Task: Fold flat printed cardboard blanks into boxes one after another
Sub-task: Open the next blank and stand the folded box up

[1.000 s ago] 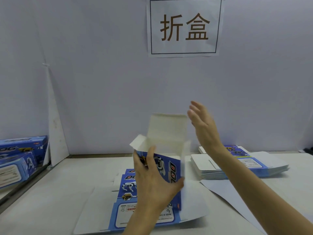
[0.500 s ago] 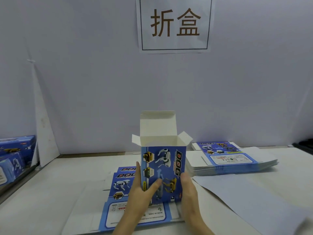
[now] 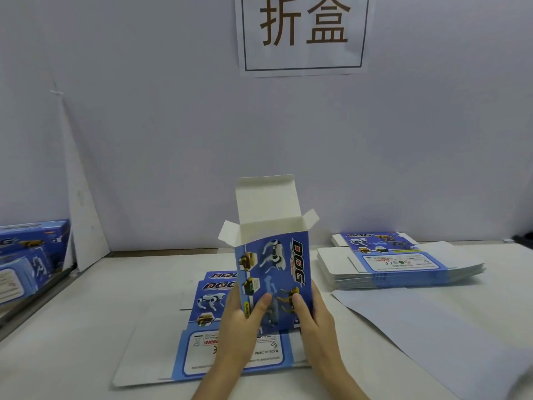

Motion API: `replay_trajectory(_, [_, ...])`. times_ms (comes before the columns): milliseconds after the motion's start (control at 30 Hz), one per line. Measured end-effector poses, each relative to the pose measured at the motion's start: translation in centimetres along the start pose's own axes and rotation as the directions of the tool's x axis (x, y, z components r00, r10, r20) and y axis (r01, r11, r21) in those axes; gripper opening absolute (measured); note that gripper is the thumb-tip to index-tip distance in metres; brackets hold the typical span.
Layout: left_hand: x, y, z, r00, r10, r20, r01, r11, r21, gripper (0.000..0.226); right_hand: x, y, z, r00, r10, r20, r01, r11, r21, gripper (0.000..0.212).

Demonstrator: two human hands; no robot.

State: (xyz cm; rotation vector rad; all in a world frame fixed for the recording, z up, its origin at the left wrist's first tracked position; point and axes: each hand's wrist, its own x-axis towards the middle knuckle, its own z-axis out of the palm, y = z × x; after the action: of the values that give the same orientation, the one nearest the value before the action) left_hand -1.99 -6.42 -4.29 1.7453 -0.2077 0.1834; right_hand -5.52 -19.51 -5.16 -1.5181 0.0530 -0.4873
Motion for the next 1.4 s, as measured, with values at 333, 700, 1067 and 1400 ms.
replay_trajectory(333, [-0.2,0.3,0.1,1.0,-0.01,-0.028,0.008,0.997,-0.08,0.031,0.1,0.1,0.1,1.0,-0.01,0.002,0.01,1.0,-0.025,0.055])
replay_trajectory(700, [1.5,5.3,-4.4,0.957,0.131,0.258,-0.104,0.988,-0.116,0.068,2.1,-7.2,-3.4,0.976,-0.028,0.216,0.052,0.993,-0.107,0.068])
replay_trajectory(1067, [-1.8,14.0,-7.2,0.853,0.37,0.367,-0.301,0.925,-0.232,0.043,0.5,-16.1,-4.0,0.924,0.219,0.314,-0.26,0.961,0.095,0.05])
replay_trajectory(1400, [-1.9,15.0,-6.6,0.876,0.38,0.297,-0.325,0.92,-0.218,0.062,0.4,-15.6,-3.5,0.755,0.453,0.474,-0.572,0.808,0.14,0.066])
